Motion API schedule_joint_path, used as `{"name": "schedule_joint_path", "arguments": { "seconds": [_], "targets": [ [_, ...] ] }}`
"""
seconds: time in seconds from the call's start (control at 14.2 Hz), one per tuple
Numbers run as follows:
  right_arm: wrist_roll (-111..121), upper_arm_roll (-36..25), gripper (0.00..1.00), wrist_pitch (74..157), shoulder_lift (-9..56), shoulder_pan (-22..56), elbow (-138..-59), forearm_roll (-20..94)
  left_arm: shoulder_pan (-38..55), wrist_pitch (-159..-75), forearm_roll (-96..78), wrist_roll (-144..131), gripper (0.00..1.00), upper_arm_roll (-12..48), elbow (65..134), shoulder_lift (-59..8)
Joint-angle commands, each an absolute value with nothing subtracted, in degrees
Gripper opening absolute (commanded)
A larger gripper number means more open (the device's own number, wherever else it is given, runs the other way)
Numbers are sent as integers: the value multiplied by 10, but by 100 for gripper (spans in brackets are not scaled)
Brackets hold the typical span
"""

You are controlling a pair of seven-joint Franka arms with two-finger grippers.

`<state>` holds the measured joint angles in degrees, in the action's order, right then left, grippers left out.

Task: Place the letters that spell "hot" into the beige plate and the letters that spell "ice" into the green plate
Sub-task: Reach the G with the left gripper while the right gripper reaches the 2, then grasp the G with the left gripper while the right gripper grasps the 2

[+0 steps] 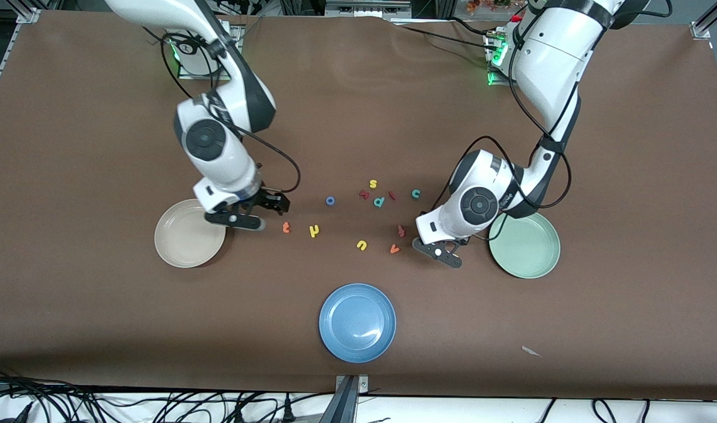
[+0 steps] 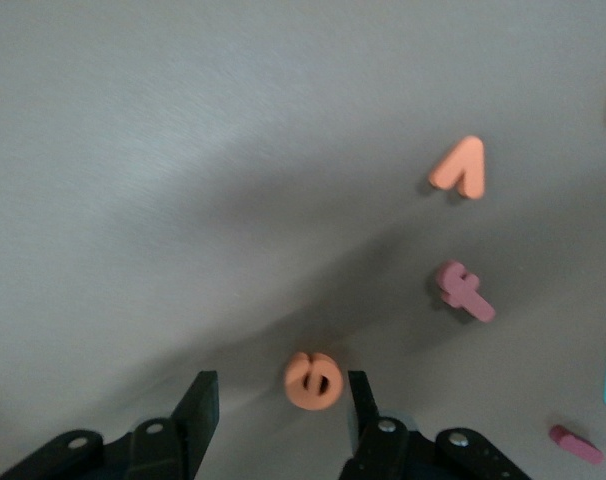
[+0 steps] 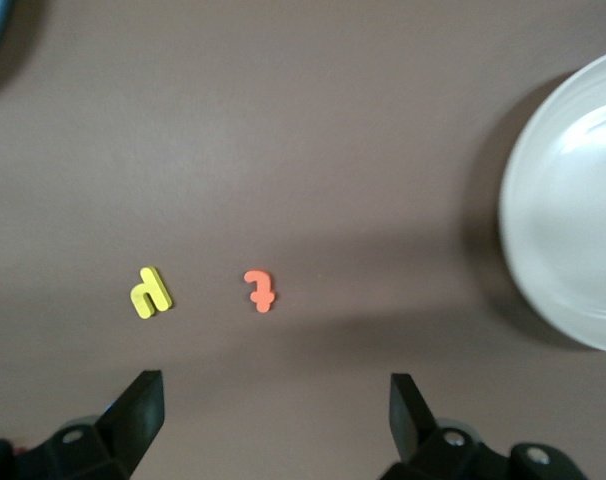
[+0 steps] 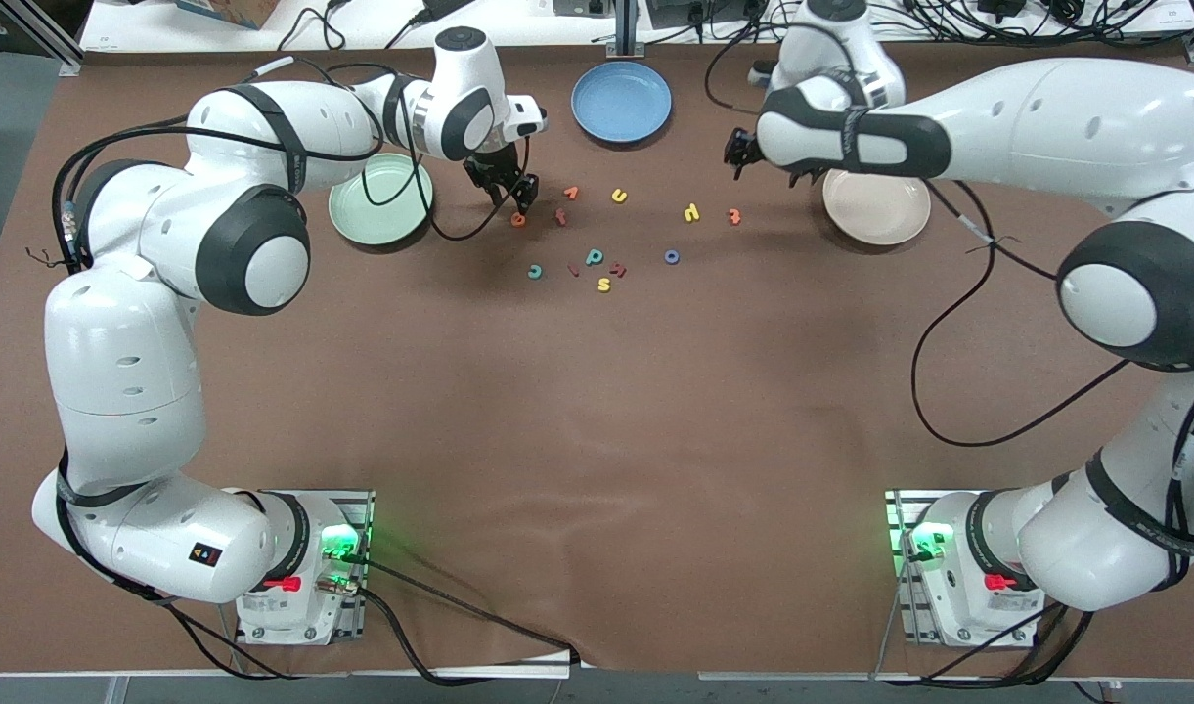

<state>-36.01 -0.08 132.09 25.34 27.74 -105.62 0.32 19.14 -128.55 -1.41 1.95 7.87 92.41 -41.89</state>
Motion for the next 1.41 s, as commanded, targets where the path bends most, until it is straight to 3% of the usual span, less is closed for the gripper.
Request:
{"name": "schedule_joint_path", "arguments": {
  "seconds": [0.0,0.42,0.49,0.63,0.77,0.98,1.34],
  "targets": [
    [-354,-3,100,1347,295,289,-1048,6,193,-1310,-34,35,60,80,956,-407],
    [-338,-3,100,1348,356,284,-1010,18,197,-1348,-34,35,59,80,980,-408],
    [-331,-3,100,1347,370,284,-997,17,196,-1351,-34,35,53,80,982,-408],
    [-305,-2,100,1346,385,283,-986,18,202,-1352,-34,34,28,80,983,-409],
    [-295,-2,99,1343,395,282,-974,18,202,-1352,-33,33,9,80,982,-408],
    [-287,-2,92,1341,406,281,-960,18,193,-1342,-25,35,6,78,975,-385],
    [-281,-2,73,1341,422,281,-943,18,130,-1266,-25,124,6,78,965,-344]
  ]
}}
